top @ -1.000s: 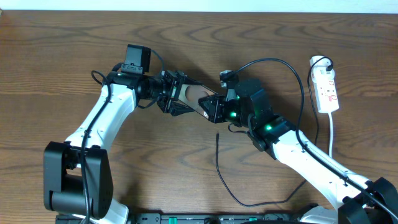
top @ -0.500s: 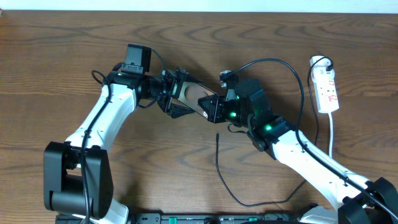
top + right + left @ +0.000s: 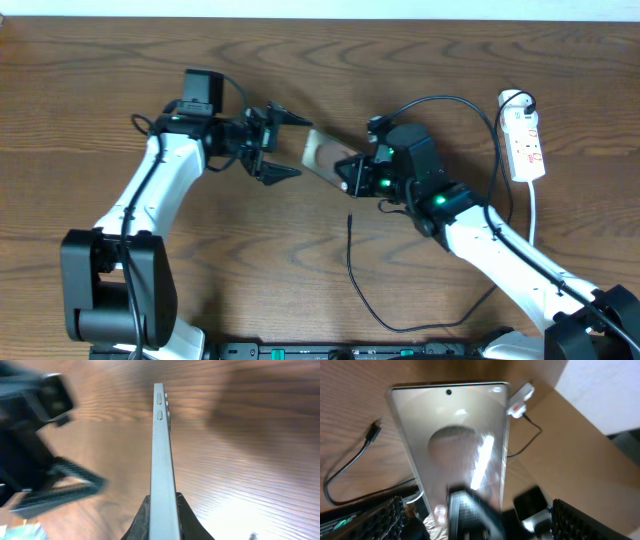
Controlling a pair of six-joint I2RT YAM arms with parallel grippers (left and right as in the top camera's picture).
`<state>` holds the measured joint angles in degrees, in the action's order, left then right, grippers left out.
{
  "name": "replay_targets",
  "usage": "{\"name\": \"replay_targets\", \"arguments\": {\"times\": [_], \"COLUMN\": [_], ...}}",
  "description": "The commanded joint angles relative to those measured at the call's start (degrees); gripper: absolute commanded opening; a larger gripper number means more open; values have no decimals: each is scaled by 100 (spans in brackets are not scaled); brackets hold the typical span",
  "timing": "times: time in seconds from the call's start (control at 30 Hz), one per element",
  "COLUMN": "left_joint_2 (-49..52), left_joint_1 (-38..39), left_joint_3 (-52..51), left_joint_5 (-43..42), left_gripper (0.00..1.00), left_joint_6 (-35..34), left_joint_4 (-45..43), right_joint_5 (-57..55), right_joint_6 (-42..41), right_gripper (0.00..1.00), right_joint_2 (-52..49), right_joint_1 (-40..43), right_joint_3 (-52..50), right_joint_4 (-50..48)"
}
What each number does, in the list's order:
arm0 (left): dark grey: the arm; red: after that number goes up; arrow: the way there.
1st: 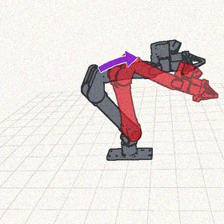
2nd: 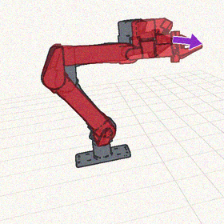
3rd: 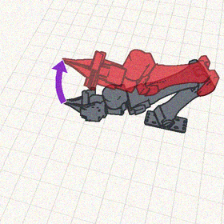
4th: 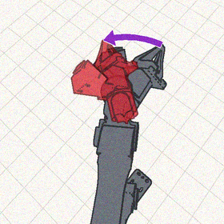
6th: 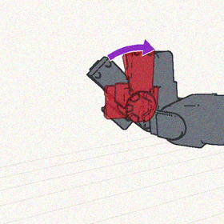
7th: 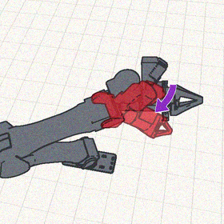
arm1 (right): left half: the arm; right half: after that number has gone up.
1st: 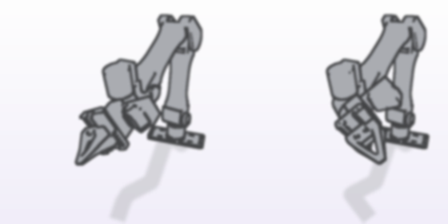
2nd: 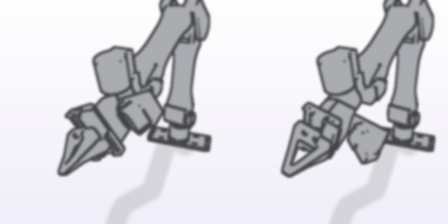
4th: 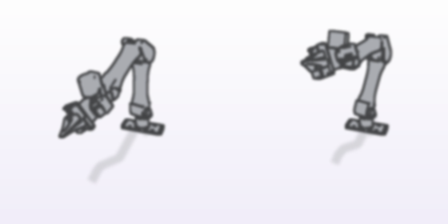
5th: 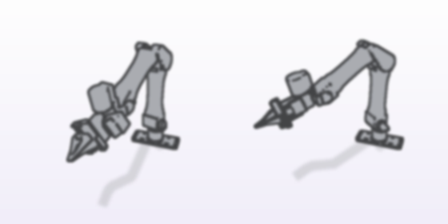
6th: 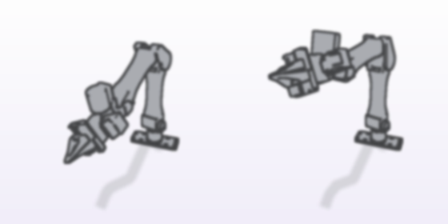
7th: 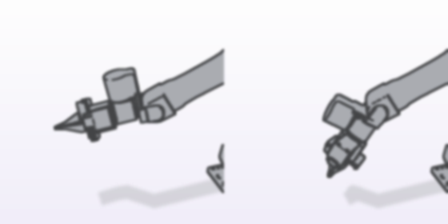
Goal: Plug charger to phone and switch on socket
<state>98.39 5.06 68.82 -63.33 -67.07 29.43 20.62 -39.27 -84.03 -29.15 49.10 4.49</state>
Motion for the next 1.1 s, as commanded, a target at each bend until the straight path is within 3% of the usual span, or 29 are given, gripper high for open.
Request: {"name": "replay_targets", "arguments": {"times": [0.0, 0.07, 0.23, 0.57, 0.83, 1.07], "left_joint_2": [-118, -118, -118, -118, -118, -118], "left_joint_1": [-332, -529, -1117, -2330, -2815, -2815], "left_joint_3": [170, 170, 170, -101, -577, -614], "left_joint_5": [-562, -758, -1189, -1493, -2166, -2328], "left_gripper": [90, 91, 90, 90, 95, 97], "left_joint_6": [627, 1209, 2771, 4610, 5204, 5202], "left_joint_4": [-52, -85, -81, 33, 37, 15], "right_joint_5": [-142, -83, -13, 551, 1215, 1384], "right_joint_6": [66, -125, -1495, -3703, -4426, -5320], "right_gripper": [1, 1, 1, 1, 1, 1], "right_joint_2": [0, 2, 2, 0, -280, -1412], "right_joint_1": [328, 492, 914, 1080, 1012, 442], "right_joint_3": [109, 109, 109, 109, 109, 109], "right_joint_4": [72, 63, -35, -1360, -2503, -4376]}}
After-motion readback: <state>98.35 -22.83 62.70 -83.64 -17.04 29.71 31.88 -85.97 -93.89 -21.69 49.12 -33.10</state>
